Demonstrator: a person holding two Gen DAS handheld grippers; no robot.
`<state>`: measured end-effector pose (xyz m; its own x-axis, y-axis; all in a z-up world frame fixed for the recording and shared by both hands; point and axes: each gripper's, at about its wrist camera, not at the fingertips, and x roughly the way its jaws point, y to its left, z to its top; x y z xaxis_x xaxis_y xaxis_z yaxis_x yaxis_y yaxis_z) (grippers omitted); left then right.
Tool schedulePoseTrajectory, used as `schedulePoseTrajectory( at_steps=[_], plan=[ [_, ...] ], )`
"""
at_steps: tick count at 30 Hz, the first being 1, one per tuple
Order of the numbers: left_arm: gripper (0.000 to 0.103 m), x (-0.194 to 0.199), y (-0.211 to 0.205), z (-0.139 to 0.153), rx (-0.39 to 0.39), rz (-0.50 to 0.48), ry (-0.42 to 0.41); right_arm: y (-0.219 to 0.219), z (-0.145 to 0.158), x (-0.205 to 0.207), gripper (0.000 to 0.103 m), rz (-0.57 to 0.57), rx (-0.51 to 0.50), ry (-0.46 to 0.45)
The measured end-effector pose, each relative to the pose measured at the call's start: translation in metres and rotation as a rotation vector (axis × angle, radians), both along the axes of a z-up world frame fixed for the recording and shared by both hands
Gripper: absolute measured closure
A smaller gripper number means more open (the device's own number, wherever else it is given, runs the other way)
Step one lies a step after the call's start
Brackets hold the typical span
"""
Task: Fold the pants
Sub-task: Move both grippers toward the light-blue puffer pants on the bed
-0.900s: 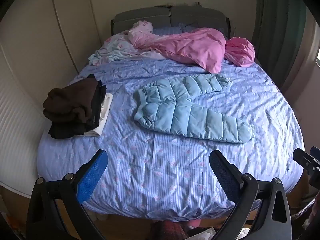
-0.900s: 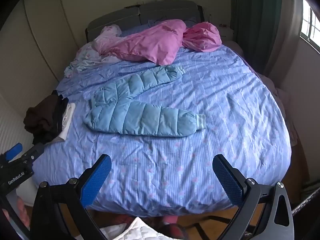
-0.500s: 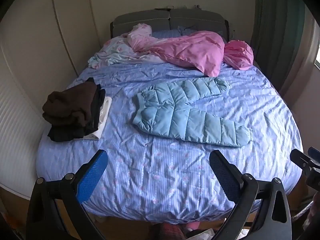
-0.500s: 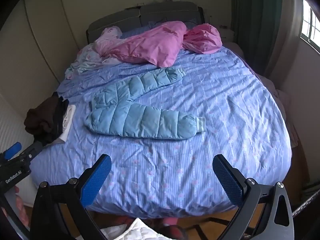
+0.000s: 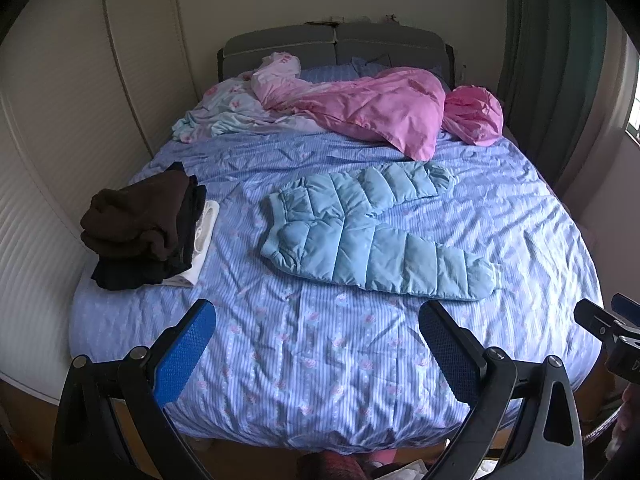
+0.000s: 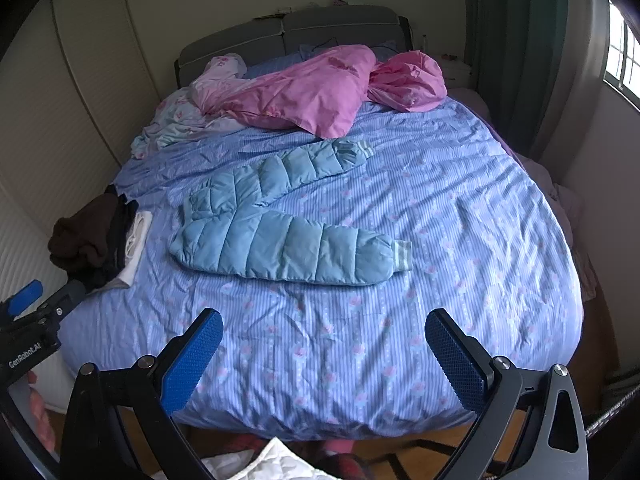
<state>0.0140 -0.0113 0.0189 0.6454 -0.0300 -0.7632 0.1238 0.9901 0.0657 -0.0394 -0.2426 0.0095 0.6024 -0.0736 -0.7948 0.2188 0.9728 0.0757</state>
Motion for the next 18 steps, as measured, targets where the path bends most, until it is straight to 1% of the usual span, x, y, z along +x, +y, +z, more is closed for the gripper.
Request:
schedulePoseTrajectory(
  at_steps=[18],
  plan=[
    [0.000, 0.0089, 0.0027, 0.0053, -0.007, 0.004, -0.010, 0.0008, 0.0003, 0.0020, 0.000, -0.001, -0.004, -0.003]
  ],
)
